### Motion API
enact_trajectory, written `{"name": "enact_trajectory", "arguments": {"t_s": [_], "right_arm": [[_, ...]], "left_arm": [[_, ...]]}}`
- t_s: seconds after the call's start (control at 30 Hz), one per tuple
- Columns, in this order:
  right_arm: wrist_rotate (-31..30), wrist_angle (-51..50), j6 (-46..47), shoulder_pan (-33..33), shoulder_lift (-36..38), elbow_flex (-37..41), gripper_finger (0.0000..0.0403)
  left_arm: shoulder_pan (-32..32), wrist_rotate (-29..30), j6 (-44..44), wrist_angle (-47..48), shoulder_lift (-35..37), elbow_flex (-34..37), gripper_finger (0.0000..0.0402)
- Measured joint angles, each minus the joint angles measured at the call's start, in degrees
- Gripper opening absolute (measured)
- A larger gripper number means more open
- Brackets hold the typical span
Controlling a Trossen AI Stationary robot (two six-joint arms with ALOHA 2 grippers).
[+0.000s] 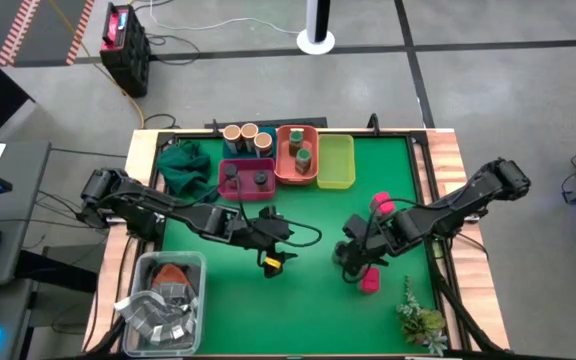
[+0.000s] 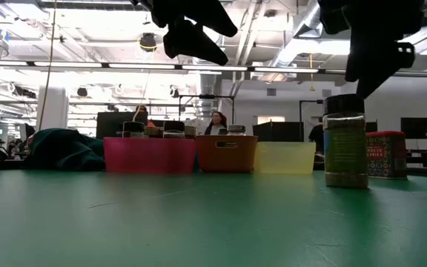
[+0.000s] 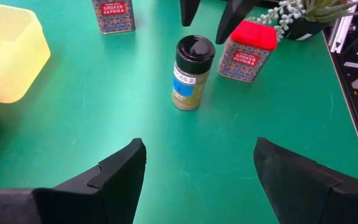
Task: Sort spices by type
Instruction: Put the black seasoning bottle into the red bin
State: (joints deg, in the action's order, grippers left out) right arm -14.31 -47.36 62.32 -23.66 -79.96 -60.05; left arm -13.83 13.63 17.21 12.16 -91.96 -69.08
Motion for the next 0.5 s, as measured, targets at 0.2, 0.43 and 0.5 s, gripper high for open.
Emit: {"name": "enact_trajectory", "arguments": {"t_s": [0.2, 0.43, 0.5], "right_arm": [[-11.9, 0.1, -6.9, -3.2, 0.0, -4.6, 0.0265], [-13.6, -1.7, -11.0, -2.9, -0.8, -5.1, 0.0266], [-13.4, -1.5, -12.7, -2.7, -1.7, -5.1, 0.0266]], "left_arm": [[0.6, 0.0, 0.6, 0.0, 0.0, 0.0, 0.0283], [0.9, 0.0, 0.0, 0.0, 0.0, 0.0, 0.0283], [1.2, 0.0, 0.1, 0.0, 0.0, 0.0, 0.0283]]}}
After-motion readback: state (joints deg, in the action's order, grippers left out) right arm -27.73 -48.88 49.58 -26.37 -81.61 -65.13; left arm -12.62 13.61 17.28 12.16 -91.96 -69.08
